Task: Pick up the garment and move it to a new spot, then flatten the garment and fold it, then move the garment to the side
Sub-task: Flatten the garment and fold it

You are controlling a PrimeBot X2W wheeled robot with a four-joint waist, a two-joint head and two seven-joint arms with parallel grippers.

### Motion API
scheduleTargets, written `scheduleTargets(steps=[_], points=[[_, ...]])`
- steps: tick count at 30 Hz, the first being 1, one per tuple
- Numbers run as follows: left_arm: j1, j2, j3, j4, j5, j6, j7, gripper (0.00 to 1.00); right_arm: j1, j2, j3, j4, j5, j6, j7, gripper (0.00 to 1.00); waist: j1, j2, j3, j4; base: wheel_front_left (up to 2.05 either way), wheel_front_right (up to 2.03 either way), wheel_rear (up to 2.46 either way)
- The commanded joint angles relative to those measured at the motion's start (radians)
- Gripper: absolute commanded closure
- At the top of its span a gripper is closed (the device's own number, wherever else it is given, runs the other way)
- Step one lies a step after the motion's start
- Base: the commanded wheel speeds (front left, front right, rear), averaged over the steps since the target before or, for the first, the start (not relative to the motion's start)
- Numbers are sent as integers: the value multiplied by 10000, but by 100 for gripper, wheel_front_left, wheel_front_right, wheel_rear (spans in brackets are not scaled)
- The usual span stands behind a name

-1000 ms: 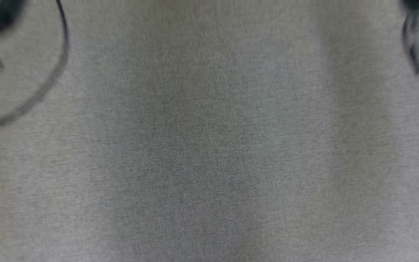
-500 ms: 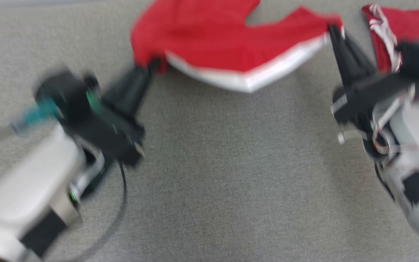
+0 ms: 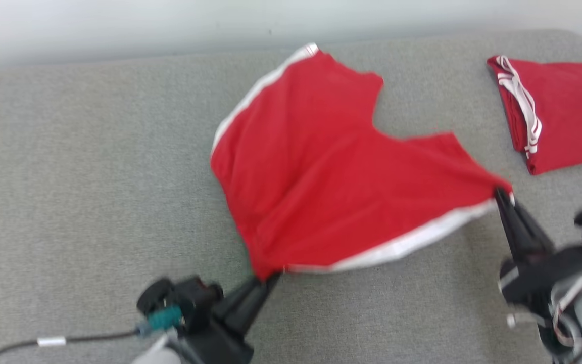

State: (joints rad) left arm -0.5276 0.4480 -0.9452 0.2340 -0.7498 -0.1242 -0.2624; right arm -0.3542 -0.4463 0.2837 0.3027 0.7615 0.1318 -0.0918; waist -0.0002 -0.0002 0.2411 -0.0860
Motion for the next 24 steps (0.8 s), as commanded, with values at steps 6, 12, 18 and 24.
scheduleTargets(steps=[6,12,18,24], points=[[982,274,-235,327,346,-77,-30,100,2282,605,-1117,-1033,-620,-30,648,100,2,2,-482,280,0,0,0],[1517,851,-43,454,571,-58,-29,100,4128,1518,-1991,-2438,-1161,-30,1457,100,2,2,-793,499,0,0,0],[1799,1259,8,370,629,-52,-29,100,5552,2475,-2548,-3576,-1476,-30,2274,100,2,2,-1070,812,0,0,0],[2071,1167,-136,399,485,-55,-29,100,6453,3164,-3350,-4168,-1798,-30,2716,100,2,2,-1086,950,0,0,0]])
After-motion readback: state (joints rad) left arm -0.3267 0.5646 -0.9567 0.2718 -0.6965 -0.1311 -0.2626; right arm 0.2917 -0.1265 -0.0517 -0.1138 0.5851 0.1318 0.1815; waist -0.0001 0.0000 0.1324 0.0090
